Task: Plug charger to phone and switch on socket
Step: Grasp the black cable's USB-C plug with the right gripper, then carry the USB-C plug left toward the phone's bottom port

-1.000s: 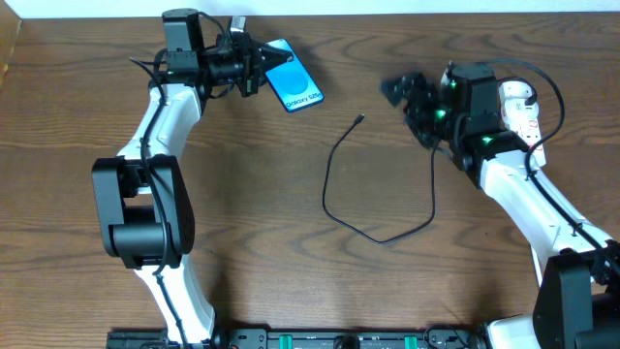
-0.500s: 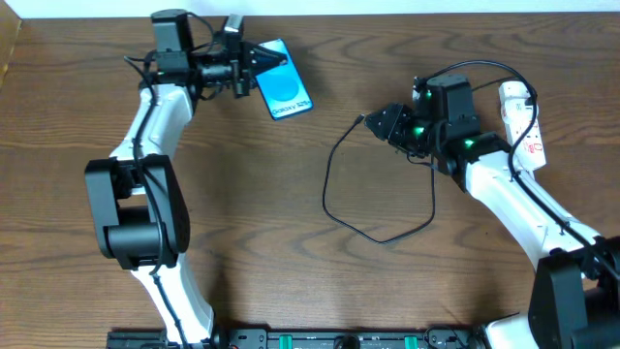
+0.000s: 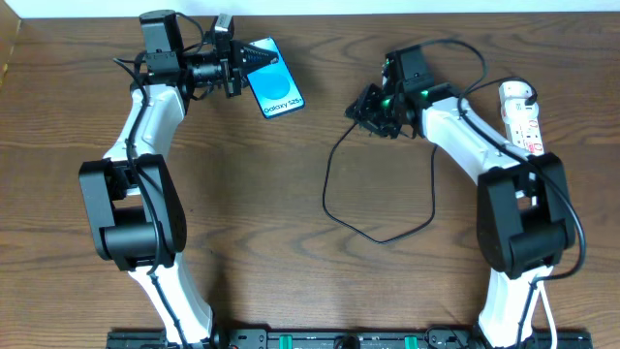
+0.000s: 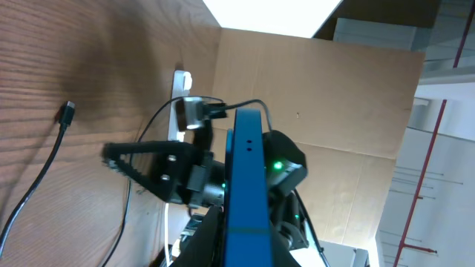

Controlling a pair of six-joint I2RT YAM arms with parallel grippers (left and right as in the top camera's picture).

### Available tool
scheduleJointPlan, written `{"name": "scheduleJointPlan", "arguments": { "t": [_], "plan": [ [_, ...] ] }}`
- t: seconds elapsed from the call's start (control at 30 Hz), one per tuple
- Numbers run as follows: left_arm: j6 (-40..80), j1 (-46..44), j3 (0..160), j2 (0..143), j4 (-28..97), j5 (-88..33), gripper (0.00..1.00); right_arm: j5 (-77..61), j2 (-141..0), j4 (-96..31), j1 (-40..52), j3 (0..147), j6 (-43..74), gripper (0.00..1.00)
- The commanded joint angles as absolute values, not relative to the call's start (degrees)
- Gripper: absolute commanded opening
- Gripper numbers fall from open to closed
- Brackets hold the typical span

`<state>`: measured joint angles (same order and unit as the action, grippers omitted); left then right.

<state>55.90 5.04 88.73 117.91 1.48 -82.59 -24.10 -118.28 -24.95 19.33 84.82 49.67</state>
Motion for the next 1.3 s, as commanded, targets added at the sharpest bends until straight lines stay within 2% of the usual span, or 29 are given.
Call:
{"name": "scheduleJointPlan", "arguments": {
  "t": [0.0,0.37,0.97,1.03,1.17,1.27],
  "plan": [
    [56.7,4.9,89.4,116.9,1.3,-84.4,0.07,-24.6,-120.2,-25.1,20.2,86.3,53.0,0.38],
    [56.7,4.9,89.4,116.9,1.3,-83.8,0.07,-22.6,-123.0,-25.3,20.5,86.2,53.8,0.37],
    [56.7,4.9,89.4,116.9,1.3,-83.7,0.08,-21.3,-129.6,-17.3,20.8,86.1,55.9,0.30],
    [56.7,4.9,89.4,116.9,1.3,-83.7,0.07,-21.4,-130.4,-17.3,20.8,86.1,55.9,0.26],
    [56.7,4.9,89.4,116.9,1.3,-83.4,0.08,-21.7,-131.4,-17.3,20.8,86.1,53.1,0.01],
    [56.7,4.9,89.4,116.9,1.3,-83.2,0.08,-23.1,-131.4,-17.3,20.7,86.1,46.0,0.01]
  ]
}}
